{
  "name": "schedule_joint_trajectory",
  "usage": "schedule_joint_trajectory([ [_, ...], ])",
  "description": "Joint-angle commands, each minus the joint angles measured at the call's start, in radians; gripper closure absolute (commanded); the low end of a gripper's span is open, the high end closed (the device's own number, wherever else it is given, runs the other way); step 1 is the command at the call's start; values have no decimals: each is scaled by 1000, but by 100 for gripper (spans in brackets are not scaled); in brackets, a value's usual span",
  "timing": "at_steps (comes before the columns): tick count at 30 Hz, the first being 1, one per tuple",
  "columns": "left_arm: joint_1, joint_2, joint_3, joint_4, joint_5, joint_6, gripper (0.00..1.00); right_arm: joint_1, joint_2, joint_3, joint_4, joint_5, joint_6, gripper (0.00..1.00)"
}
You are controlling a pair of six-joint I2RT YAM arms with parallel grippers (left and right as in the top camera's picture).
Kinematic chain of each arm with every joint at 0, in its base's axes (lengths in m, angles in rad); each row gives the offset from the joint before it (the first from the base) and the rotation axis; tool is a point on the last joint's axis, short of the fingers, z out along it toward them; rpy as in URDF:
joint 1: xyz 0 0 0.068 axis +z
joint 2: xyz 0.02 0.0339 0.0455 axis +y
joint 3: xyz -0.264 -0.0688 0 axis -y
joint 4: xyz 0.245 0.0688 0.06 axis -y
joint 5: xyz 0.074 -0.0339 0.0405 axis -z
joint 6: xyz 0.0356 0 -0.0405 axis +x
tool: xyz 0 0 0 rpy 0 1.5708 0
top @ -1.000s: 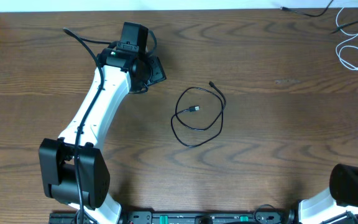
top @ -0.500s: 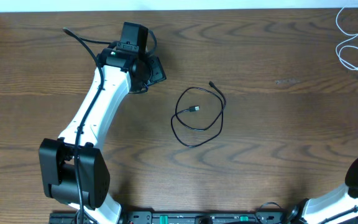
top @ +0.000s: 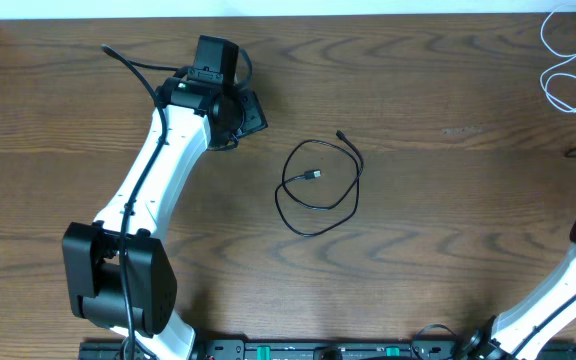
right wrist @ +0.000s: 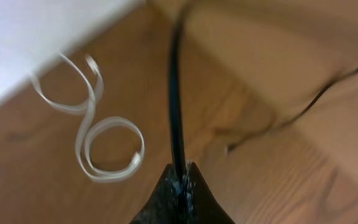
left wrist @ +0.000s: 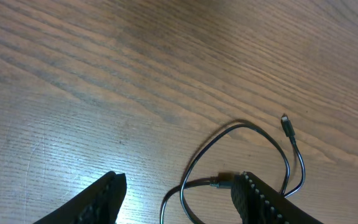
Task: Untangle cables
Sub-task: 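Carry the black cable to the upper right corner and release it, then return the right gripper to the last black cable and grasp it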
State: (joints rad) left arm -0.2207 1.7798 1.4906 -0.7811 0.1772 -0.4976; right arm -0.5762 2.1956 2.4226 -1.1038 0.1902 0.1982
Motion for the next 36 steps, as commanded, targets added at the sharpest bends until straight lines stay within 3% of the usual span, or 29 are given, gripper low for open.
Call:
schedule_joint_trajectory([
  [1,-2,12,-6,-2,-10,2,40,-41,69,10,-50,-27,151,99],
  [3,-2,12,-6,-2,-10,2,41,-52,104,10,-83,-89,157,97],
  [4,-2,12,-6,-2,-10,2,40,-55,118,10,-99,-117,157,81],
  [5,-2,12,-6,-2,-10,2,41,-55,129,10,-111,-140,157,55],
  [7,-2,12,-6,-2,-10,2,41,-55,141,10,-135,-206,156,18],
  [9,-2,12,-6,-2,-10,2,41,-53,140,10,-156,-261,156,11],
  [13,-2,12,-6,-2,-10,2,40,-43,116,10,-168,-431,60,2],
  [20,-2,12,-6,-2,-10,2,40,20,49,11,-166,-702,-120,1],
  [23,-2,12,-6,-2,-10,2,41,45,29,11,-171,-676,-125,1],
  [29,-2,12,-6,-3,-10,2,41,60,32,10,-222,-381,-5,1],
  [33,-2,12,-6,-3,-10,2,41,64,32,10,-245,-347,-4,1],
  [36,-2,12,-6,-3,-10,2,40,71,32,10,-249,-441,-43,1],
])
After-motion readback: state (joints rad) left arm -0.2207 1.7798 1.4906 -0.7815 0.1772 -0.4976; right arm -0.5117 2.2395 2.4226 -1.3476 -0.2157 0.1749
